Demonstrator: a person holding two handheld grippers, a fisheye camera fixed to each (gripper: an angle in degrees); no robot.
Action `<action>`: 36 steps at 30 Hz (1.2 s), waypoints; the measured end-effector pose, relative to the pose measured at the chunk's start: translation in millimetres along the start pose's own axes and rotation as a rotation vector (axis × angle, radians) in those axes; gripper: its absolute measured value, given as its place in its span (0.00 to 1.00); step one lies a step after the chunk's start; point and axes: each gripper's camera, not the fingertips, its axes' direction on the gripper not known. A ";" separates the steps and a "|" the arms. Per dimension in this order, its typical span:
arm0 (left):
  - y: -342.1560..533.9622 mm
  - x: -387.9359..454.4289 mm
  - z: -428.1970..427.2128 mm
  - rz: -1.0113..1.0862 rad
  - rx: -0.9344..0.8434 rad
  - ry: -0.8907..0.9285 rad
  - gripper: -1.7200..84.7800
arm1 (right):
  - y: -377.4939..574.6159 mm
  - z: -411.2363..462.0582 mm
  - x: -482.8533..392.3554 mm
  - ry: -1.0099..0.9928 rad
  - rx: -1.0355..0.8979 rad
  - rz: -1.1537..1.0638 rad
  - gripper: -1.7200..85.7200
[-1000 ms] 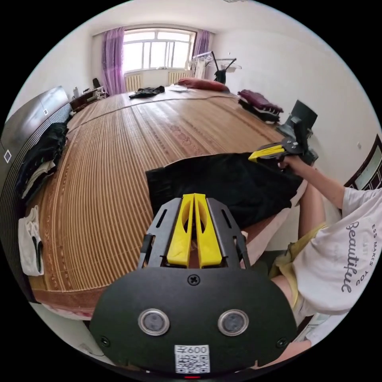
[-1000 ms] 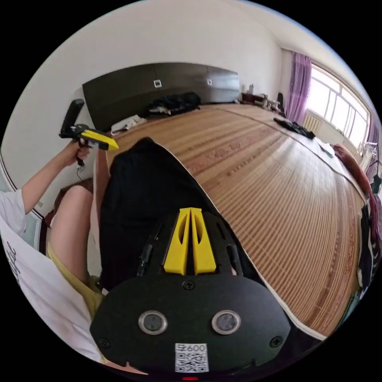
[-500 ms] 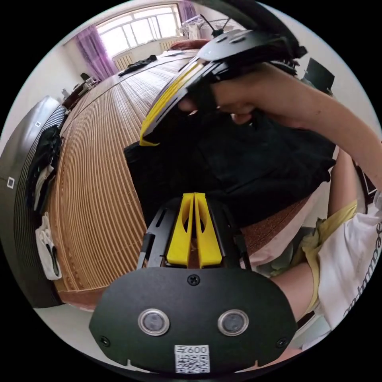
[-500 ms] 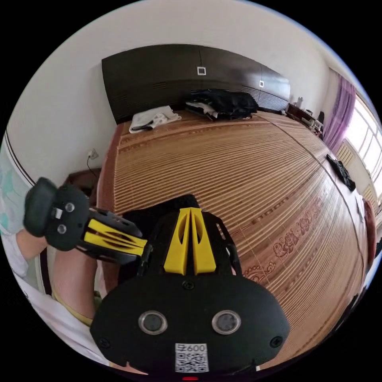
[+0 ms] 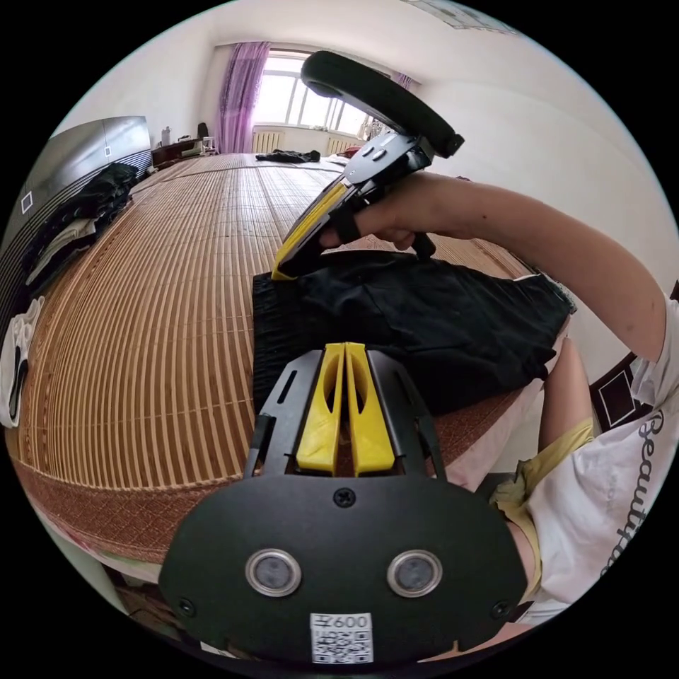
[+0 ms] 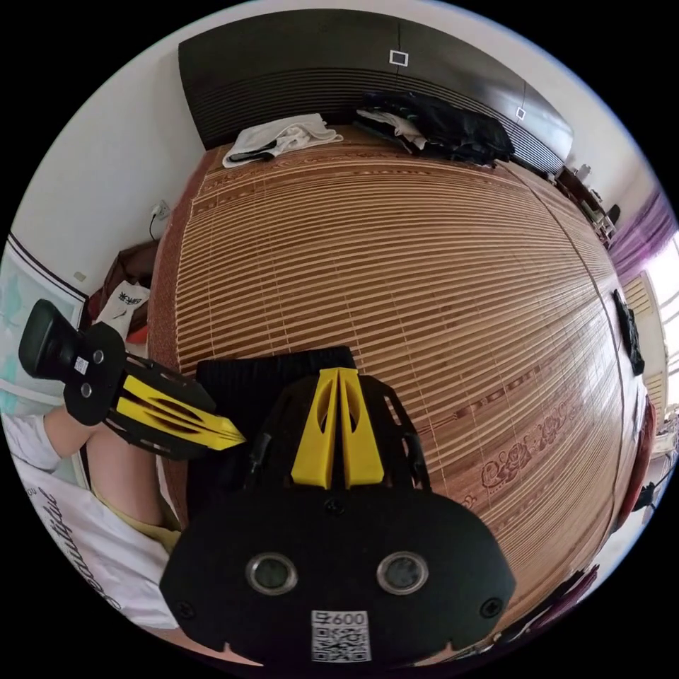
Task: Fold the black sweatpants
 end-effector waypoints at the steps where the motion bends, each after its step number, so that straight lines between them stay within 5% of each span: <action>1: 3.5 -1.9 -1.5 0.002 0.002 -0.002 0.02 | 8.3 -4.6 -4.5 0.031 0.053 -0.004 0.01; 4: 23.1 -10.3 -10.7 0.012 0.023 -0.008 0.02 | 35.2 -30.2 -8.9 0.069 0.181 0.026 0.01; 11: 74.9 -14.6 -30.0 0.056 0.086 -0.085 0.02 | 150.9 -133.4 53.6 0.037 0.133 0.192 0.01; 18: 140.9 69.4 -85.3 0.141 0.205 -0.497 0.04 | 294.0 -182.2 105.6 0.067 0.170 0.400 0.01; 21: 180.8 126.8 -114.0 0.076 0.353 -0.295 0.10 | 326.7 -187.4 121.2 -0.028 0.257 0.466 0.01; 24: 209.9 198.9 -94.0 0.101 0.285 -0.133 0.14 | 330.2 -186.7 118.2 -0.072 0.279 0.409 0.01; 30: 247.6 277.2 -29.5 0.090 0.056 -0.091 0.15 | 327.5 -194.8 106.1 -0.012 0.290 0.307 0.01; 36: 242.2 271.5 -8.8 0.058 0.034 -0.073 0.12 | 318.3 -213.2 102.2 0.003 0.300 0.299 0.01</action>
